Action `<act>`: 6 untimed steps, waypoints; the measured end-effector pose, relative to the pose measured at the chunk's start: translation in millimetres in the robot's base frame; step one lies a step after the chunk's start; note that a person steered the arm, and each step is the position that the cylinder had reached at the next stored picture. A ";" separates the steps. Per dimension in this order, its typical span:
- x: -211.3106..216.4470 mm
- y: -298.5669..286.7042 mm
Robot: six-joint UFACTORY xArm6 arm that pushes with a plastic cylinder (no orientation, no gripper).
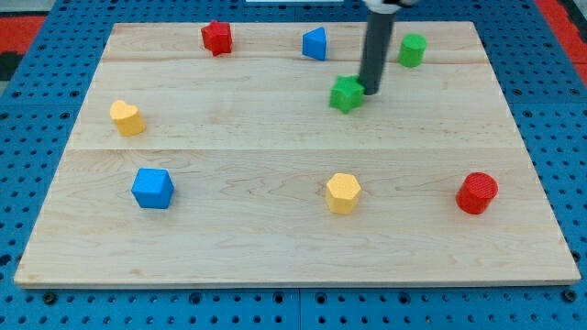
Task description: Point at the yellow hexagon
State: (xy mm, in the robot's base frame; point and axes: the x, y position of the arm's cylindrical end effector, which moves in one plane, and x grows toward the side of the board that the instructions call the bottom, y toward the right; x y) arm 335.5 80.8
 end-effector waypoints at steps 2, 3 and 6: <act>4.7 -48.7; 57.8 -5.9; 209.9 -1.8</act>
